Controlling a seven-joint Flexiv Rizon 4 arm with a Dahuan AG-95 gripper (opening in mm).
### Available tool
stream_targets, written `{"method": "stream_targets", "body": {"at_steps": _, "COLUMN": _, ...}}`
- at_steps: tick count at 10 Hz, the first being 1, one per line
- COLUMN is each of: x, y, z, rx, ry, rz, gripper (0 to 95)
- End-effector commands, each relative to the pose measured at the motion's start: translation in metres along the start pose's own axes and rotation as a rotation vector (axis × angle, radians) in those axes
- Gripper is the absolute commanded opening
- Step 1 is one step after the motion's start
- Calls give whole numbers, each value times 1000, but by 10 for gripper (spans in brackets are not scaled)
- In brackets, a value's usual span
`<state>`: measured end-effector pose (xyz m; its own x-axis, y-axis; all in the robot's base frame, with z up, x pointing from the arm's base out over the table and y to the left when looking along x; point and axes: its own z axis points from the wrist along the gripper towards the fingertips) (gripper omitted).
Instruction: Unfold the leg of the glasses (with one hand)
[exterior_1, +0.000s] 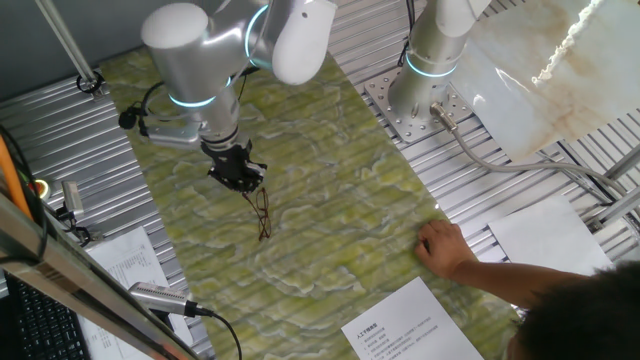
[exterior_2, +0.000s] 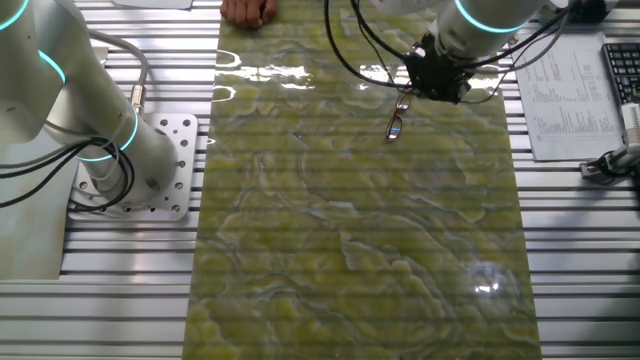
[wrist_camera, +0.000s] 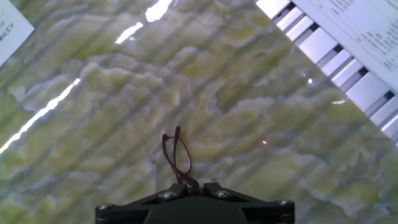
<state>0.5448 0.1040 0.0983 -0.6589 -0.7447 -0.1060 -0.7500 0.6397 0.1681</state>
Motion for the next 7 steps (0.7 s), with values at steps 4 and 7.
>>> {"method": "stream_targets", "body": {"at_steps": 4, "x": -18, "y": 2, "z": -4, "rx": -4, "ry": -8, "rz": 30, "gripper": 0}}
{"method": "stream_targets", "body": {"at_steps": 7, "x": -26, "y": 3, "z": -4, "rx": -5, "ry": -6, "rz": 41, "gripper": 0}}
